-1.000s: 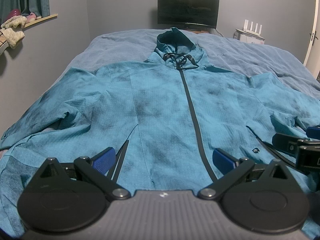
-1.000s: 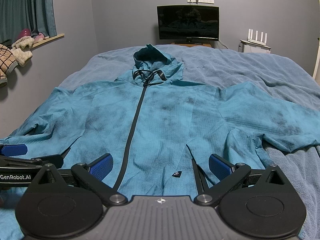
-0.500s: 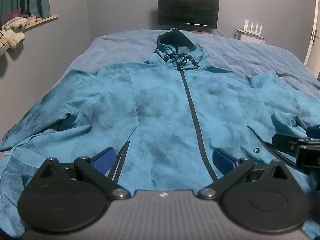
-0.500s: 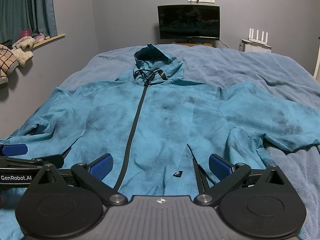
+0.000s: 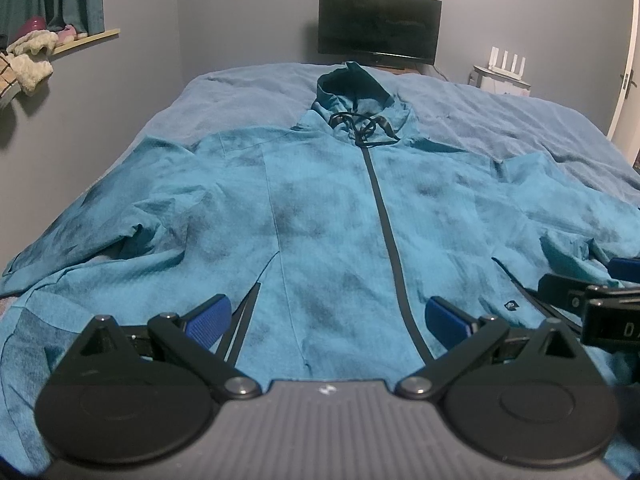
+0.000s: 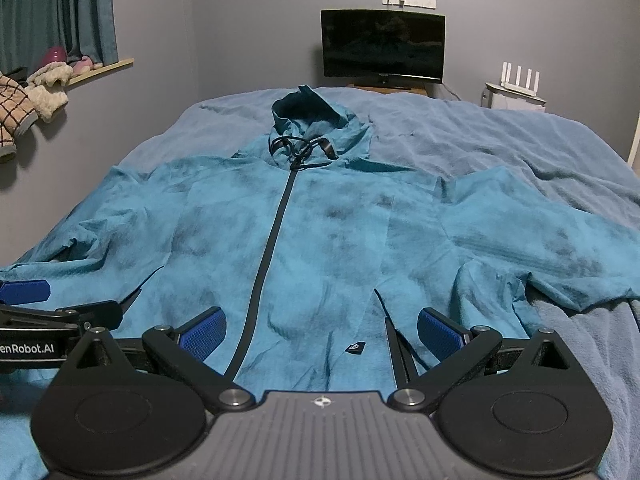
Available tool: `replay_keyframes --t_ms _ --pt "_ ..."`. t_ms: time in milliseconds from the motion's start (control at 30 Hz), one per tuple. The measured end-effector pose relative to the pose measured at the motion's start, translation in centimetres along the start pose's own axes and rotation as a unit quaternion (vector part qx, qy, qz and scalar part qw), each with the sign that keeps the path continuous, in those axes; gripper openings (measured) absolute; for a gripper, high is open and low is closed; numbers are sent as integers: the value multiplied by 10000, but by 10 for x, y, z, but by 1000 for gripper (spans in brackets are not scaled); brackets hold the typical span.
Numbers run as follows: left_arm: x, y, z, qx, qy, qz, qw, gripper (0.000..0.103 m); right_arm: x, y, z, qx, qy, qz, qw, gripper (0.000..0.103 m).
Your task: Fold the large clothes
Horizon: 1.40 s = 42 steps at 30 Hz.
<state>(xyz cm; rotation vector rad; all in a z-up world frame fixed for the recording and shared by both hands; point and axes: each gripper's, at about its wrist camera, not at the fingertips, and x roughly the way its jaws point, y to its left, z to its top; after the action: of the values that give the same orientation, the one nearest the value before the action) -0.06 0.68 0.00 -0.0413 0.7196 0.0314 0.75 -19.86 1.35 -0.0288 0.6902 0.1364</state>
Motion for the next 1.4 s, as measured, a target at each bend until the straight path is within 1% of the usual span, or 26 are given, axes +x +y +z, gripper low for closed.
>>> replay_keyframes --t_ms 233,400,467,567,667,767,867,967,1100,1233,1333,1400 --pt "0 0 0 4 -1 0 10000 103 -1 -7 3 84 -16 55 9999 103" --pt "-1 1 4 0 24 -72 10000 103 -7 -14 14 61 -156 38 9999 103" --pt "-4 0 10 18 -30 -130 9999 103 -9 -18 21 31 -219 24 9998 103" --pt "-10 -2 26 132 -201 -133 9996 103 -12 -28 34 -105 -381 -169 9991 103" --pt "-14 -6 47 279 -379 -159 9988 103 -14 -47 49 -112 -510 -287 9982 103" --pt "-21 -14 75 534 -672 -166 9962 103 -13 -76 63 -72 -656 -435 9969 103" --pt "-26 -30 103 887 -1027 -164 9906 103 -9 -113 73 35 -756 -657 9950 103" --pt "-22 -54 125 1263 -1214 -339 9839 103 -5 -158 77 294 -796 -821 9930 103" --pt "-2 -93 136 1734 -1144 -717 9755 103 3 -224 71 600 -827 -1076 9889 103" --pt "32 -135 128 2031 -886 -1049 9695 103 17 -286 55 858 -891 -1488 9811 103" --pt "64 -163 118 1996 -537 -1168 9714 103 32 -334 39 1158 -860 -1799 9731 103" --pt "84 -178 111 1939 -388 -1241 9724 103 40 -368 27 1353 -833 -2016 9665 103"
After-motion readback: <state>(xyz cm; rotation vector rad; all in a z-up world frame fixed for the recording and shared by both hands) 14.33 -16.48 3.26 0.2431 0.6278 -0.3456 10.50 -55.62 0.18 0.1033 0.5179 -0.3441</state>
